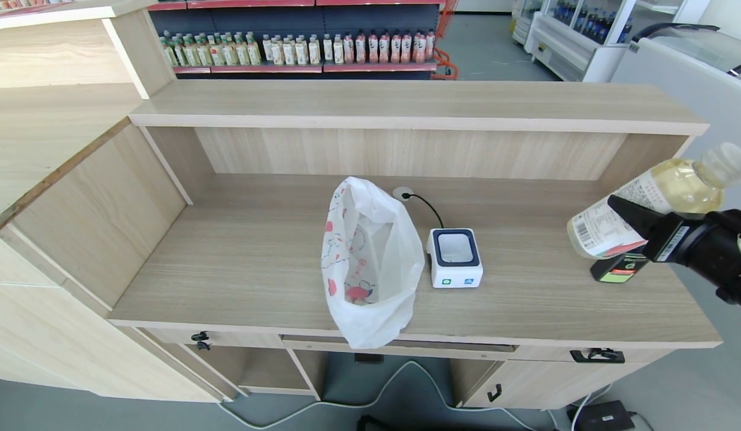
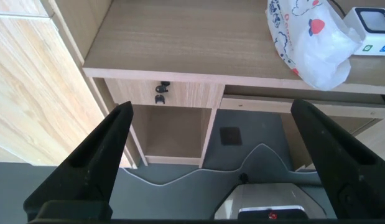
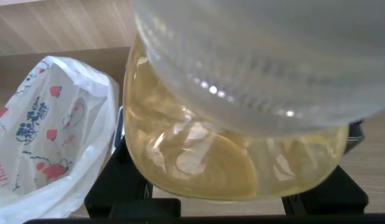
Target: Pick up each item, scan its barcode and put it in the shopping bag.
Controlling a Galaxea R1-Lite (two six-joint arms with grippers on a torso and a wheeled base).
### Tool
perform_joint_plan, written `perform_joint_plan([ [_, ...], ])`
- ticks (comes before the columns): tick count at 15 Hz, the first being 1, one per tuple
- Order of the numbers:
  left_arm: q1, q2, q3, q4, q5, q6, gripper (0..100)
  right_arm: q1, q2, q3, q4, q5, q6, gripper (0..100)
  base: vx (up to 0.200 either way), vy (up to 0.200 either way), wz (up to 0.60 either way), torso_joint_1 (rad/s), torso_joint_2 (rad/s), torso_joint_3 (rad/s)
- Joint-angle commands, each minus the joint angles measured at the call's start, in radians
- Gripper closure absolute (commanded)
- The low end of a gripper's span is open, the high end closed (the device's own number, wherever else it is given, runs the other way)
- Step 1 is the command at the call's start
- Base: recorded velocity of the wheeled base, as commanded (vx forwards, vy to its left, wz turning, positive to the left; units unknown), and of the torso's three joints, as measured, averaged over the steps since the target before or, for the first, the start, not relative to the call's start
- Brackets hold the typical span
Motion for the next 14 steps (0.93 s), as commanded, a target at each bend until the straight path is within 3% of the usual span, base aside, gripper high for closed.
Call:
perform_joint_plan([
  [1,0.000,0.000,0.000,0.000,0.002,0.000,0,0.003,0.007,0.001,0.002,-0.004,0.002,100,0.000,0.200,0.00,-0.002,0.00,0.002],
  [7,0.000,0.000,0.000,0.000,0.000,0.000,0,0.052,0.053,-0.028,-0.003,0.004,0.010,100,0.000,0.200,0.00,-0.002,0.00,0.002],
  [14,0.000,0.000,0.000,0.001,0.000,-0.006,0,0.173,0.262,-0.099,-0.055,0.002,0.031,100,0.000,0.000,0.00,0.000,0.00,0.000],
])
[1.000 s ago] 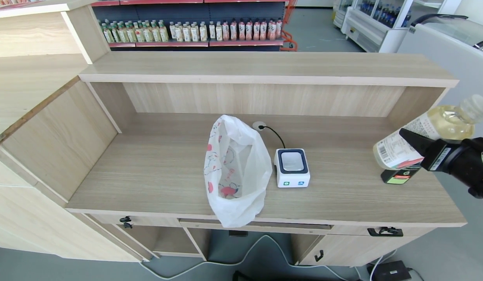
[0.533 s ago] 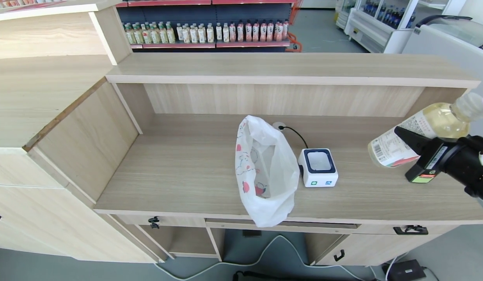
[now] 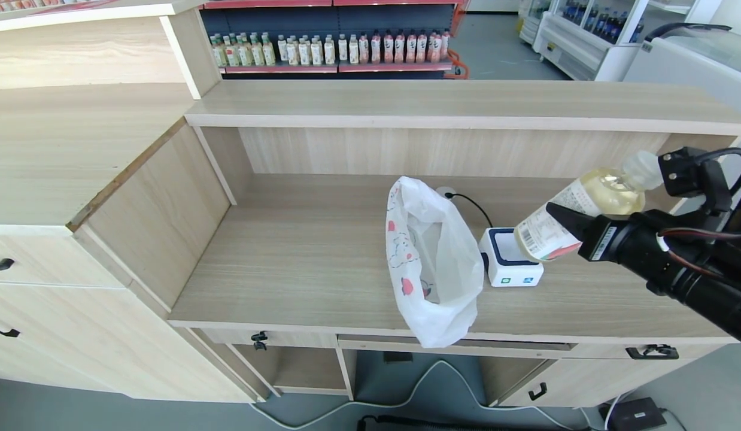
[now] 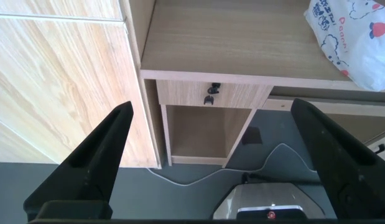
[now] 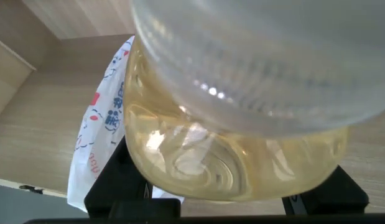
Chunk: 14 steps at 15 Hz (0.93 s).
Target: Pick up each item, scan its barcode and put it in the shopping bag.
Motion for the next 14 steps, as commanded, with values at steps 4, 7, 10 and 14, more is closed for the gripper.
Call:
perform_joint_plan([
  [4,0.000,0.000,0.000,0.000,0.000,-0.001,0,0.054,0.265,-0.034,-0.153,0.000,-0.006,100,0.000,0.000,0.00,0.000,0.00,0.000],
  [7,0.000,0.000,0.000,0.000,0.000,-0.001,0,0.109,0.378,-0.061,-0.258,-0.003,-0.009,100,0.000,0.000,0.00,0.000,0.00,0.000],
  [10,0.000,0.000,0.000,0.000,0.000,-0.001,0,0.114,0.438,-0.121,-0.271,0.000,-0.012,100,0.000,0.000,0.00,0.000,0.00,0.000],
  [14,0.000,0.000,0.000,0.000,0.000,-0.001,0,0.108,0.512,-0.112,-0.278,0.048,-0.037,100,0.000,0.000,0.00,0.000,0.00,0.000],
])
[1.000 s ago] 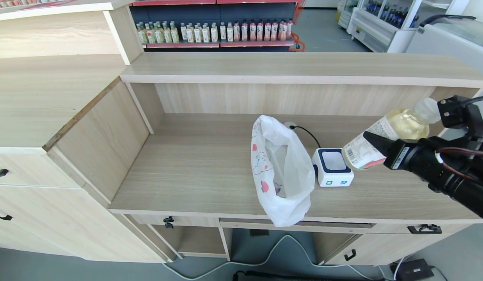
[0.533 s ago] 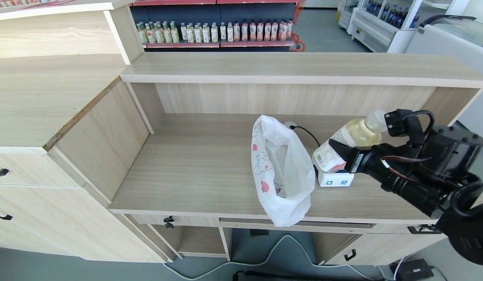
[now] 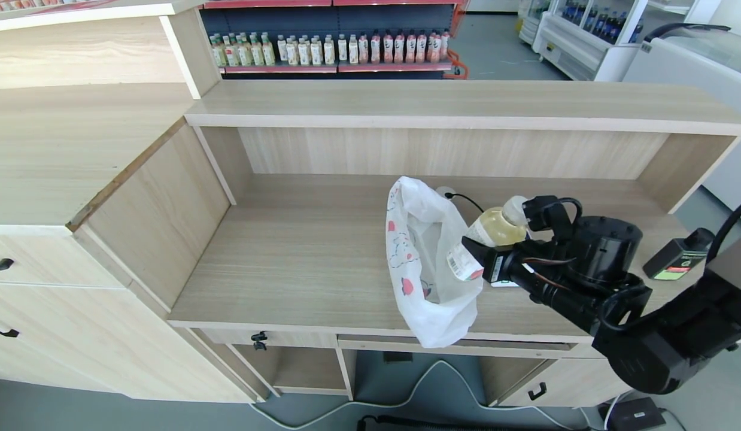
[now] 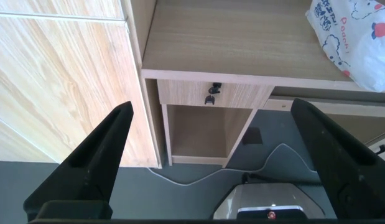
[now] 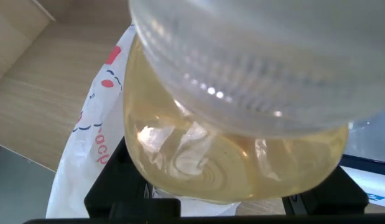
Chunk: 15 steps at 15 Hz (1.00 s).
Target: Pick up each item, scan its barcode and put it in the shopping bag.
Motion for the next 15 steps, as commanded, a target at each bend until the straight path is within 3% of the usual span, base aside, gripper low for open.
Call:
perform_joint_plan([
  [1,0.000,0.000,0.000,0.000,0.000,0.000,0,0.000,0.074,-0.006,-0.030,0.014,-0.001,100,0.000,0.000,0.00,0.000,0.00,0.000],
  [3,0.000,0.000,0.000,0.000,0.000,0.000,0,-0.001,0.102,-0.004,-0.081,0.085,-0.005,100,0.000,0.000,0.00,0.000,0.00,0.000],
  [11,0.000,0.000,0.000,0.000,0.000,0.000,0,-0.043,0.183,0.077,-0.210,0.091,-0.042,100,0.000,0.000,0.00,0.000,0.00,0.000],
  [15,0.000,0.000,0.000,0.000,0.000,0.000,0,-0.070,0.194,0.093,-0.211,0.093,-0.093,100,0.000,0.000,0.00,0.000,0.00,0.000],
])
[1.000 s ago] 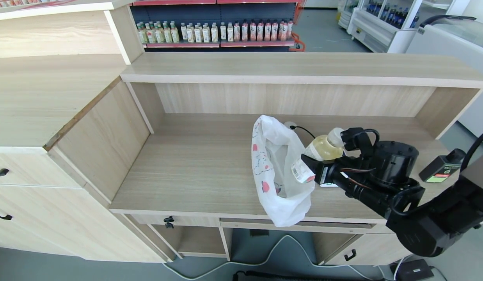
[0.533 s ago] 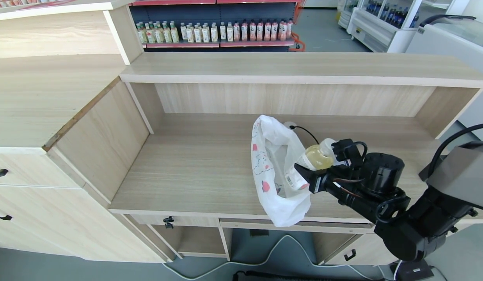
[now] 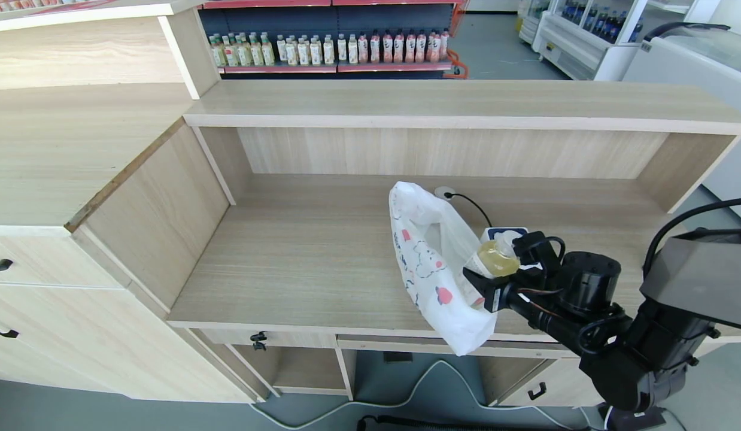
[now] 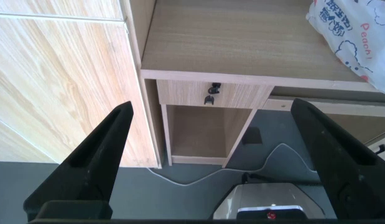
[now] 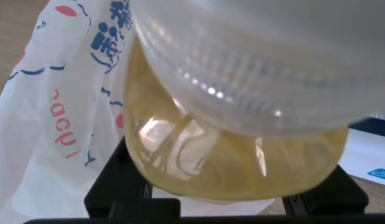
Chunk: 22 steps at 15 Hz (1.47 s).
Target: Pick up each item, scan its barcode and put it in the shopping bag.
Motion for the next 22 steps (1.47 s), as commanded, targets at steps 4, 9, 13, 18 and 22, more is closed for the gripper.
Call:
perform_joint_plan([
  [4,0.000,0.000,0.000,0.000,0.000,0.000,0,-0.023,0.009,0.019,0.001,0.014,-0.035,100,0.000,0.000,0.00,0.000,0.00,0.000],
  [9,0.000,0.000,0.000,0.000,0.000,0.000,0,-0.023,0.006,0.023,0.001,0.014,-0.038,0,0.000,0.000,0.00,0.000,0.00,0.000],
  [13,0.000,0.000,0.000,0.000,0.001,0.000,0,-0.023,-0.083,0.014,0.018,0.017,-0.027,0,0.000,0.000,0.00,0.000,0.00,0.000],
  [18,0.000,0.000,0.000,0.000,0.000,0.000,0,-0.034,-0.413,0.017,0.252,0.037,-0.072,0,0.000,0.000,0.00,0.000,0.00,0.000],
  [22,0.000,0.000,0.000,0.000,0.000,0.000,0,-0.135,-0.666,0.126,0.344,0.037,-0.365,0,0.000,0.000,0.00,0.000,0.00,0.000],
])
